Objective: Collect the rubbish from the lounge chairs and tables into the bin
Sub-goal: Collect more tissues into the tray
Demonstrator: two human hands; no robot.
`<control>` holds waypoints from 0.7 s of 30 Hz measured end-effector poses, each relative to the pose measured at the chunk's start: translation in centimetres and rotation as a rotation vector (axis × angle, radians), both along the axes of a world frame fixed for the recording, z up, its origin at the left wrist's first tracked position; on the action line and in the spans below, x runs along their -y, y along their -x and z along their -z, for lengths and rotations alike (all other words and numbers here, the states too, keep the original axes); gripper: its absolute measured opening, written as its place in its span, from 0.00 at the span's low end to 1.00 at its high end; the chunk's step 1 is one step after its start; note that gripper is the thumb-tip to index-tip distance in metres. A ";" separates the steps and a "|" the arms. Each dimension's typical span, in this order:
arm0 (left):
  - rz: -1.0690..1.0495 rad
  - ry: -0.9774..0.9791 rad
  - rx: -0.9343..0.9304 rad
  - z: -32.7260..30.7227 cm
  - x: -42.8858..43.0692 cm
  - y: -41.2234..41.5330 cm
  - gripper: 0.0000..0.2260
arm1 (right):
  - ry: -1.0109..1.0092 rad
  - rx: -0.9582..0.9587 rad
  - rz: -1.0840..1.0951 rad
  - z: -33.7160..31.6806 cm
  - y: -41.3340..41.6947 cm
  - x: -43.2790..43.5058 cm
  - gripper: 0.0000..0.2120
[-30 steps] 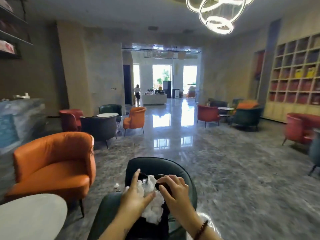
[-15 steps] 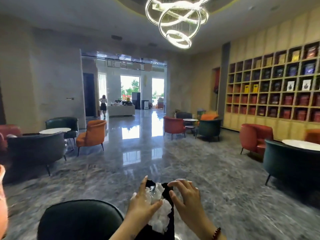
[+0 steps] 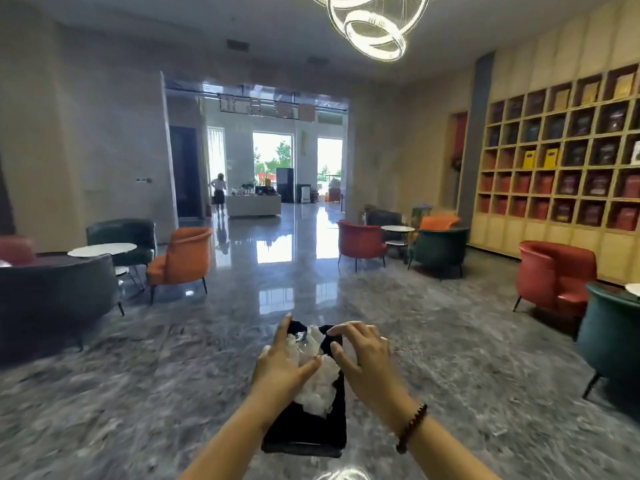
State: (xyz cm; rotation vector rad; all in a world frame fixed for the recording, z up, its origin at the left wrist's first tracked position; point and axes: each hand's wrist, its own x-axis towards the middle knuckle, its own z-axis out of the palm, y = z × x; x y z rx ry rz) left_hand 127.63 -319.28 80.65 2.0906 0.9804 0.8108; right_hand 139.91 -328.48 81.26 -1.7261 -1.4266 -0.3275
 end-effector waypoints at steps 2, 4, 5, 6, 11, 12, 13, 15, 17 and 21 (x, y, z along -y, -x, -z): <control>-0.059 0.007 -0.003 0.6 -3.6 -2.6 0.39 | 0.011 -0.002 -0.059 0.5 -3.0 -4.3 0.10; -0.126 0.019 0.020 1.0 -7.4 -4.8 0.39 | 0.021 0.005 -0.117 0.8 -5.7 -8.9 0.11; -0.166 0.027 0.025 1.0 -9.2 -5.7 0.39 | 0.029 0.011 -0.148 0.7 -6.9 -11.3 0.11; -0.207 0.033 0.027 0.8 -11.1 -6.5 0.39 | 0.036 0.022 -0.186 0.6 -7.9 -13.8 0.11; -0.458 0.012 0.060 0.2 -20.3 -5.9 0.40 | 0.043 0.039 -0.437 -0.5 -8.7 -26.4 0.10; -0.512 0.010 0.068 0.5 -21.8 -4.9 0.40 | 0.042 0.027 -0.491 -0.4 -8.0 -28.8 0.10; -0.563 0.014 0.069 0.9 -23.2 -3.7 0.40 | 0.040 0.014 -0.544 -0.1 -7.0 -31.0 0.10; -0.655 0.039 0.096 1.8 -25.4 -1.1 0.40 | 0.046 -0.007 -0.656 0.9 -4.7 -34.8 0.10; -0.739 0.063 0.142 2.7 -27.7 1.4 0.39 | 0.067 -0.003 -0.760 2.1 -2.0 -38.3 0.10; -0.939 0.012 0.096 4.2 -33.5 7.2 0.38 | 0.117 0.024 -0.953 3.6 4.1 -46.4 0.10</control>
